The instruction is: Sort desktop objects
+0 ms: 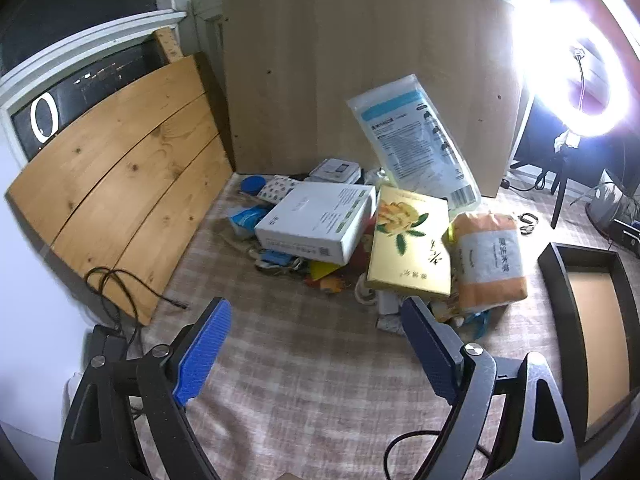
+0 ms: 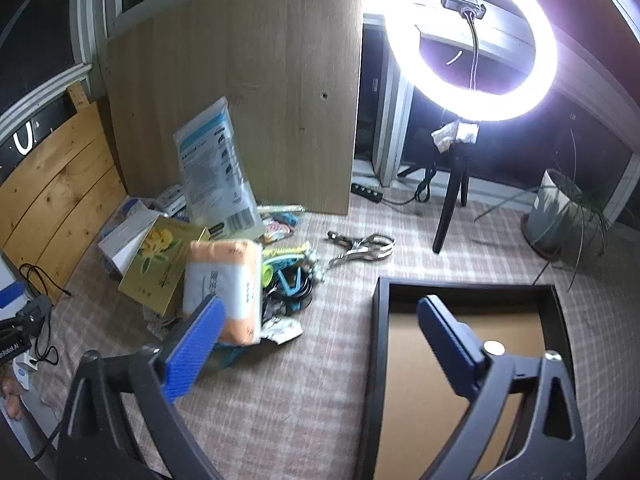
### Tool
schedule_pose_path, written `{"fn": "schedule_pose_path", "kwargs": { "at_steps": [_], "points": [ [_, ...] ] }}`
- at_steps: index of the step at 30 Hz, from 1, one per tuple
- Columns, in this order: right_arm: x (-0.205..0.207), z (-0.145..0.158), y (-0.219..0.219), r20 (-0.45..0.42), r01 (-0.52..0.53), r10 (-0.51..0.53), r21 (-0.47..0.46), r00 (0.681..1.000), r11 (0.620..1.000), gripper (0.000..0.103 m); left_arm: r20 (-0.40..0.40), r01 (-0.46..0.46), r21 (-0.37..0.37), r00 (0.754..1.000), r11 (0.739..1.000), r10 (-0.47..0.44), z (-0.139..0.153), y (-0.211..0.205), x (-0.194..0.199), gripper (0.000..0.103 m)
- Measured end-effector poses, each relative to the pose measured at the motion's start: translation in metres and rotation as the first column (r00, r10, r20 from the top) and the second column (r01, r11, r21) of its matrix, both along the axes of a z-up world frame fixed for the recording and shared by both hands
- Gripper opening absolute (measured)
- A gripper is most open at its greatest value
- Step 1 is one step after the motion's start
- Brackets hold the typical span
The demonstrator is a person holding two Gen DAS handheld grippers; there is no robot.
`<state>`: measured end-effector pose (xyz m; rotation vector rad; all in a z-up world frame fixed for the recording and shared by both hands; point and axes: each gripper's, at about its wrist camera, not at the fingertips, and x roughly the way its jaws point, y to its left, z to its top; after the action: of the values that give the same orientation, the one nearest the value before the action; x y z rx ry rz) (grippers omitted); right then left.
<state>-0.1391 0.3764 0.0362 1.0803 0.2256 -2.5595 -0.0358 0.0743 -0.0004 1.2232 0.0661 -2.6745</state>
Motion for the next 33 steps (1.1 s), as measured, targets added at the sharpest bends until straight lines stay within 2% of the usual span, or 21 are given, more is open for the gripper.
{"fn": "schedule_pose_path", "kwargs": {
  "at_steps": [3,9,11,13,15,19,22,24,27,33],
  "points": [
    [-0.009,0.009,0.004,-0.004,-0.013,0.013,-0.007,1.000,1.000,0.092,0.004,-0.012,-0.010,1.000,1.000,0.012,0.004,0.001,-0.005,0.094],
    [-0.024,0.033,0.026,-0.018,-0.005,0.005,-0.007,1.000,1.000,0.092,0.065,0.007,-0.012,0.998,1.000,-0.006,0.013,-0.011,-0.012,0.094],
    [-0.027,0.047,0.040,-0.022,0.015,-0.015,-0.006,1.000,1.000,0.092,0.046,0.021,-0.041,0.999,0.999,-0.019,0.020,-0.013,-0.007,0.094],
    [-0.026,0.060,0.051,-0.037,0.027,-0.028,-0.006,0.999,1.000,0.092,0.027,0.011,-0.112,1.000,0.994,-0.008,0.029,-0.013,0.000,0.094],
    [-0.021,0.075,0.062,-0.043,0.030,-0.031,-0.009,0.999,0.999,0.092,0.025,-0.003,-0.150,1.000,0.989,0.006,0.036,-0.016,0.004,0.094],
    [-0.004,0.101,0.073,-0.042,0.008,-0.009,-0.038,0.999,0.999,0.092,-0.007,-0.027,-0.157,1.000,0.987,0.026,0.054,-0.021,0.012,0.095],
    [0.012,0.114,0.067,-0.086,-0.011,0.008,-0.027,0.996,1.000,0.092,-0.031,-0.027,-0.154,0.999,0.988,0.022,0.061,-0.019,0.014,0.095],
    [0.021,0.113,0.059,-0.100,-0.018,0.014,-0.034,0.995,0.999,0.092,-0.031,-0.032,-0.153,0.999,0.988,0.028,0.061,-0.017,0.015,0.095],
    [0.029,0.101,0.044,-0.065,-0.041,0.037,-0.065,0.997,0.997,0.092,-0.021,-0.028,-0.136,0.999,0.990,0.026,0.057,-0.012,0.017,0.095],
    [0.052,0.076,0.010,-0.058,-0.074,0.070,-0.066,0.996,0.995,0.092,-0.019,-0.049,-0.099,0.999,0.994,0.048,0.046,-0.008,0.022,0.095]
  ]
}}
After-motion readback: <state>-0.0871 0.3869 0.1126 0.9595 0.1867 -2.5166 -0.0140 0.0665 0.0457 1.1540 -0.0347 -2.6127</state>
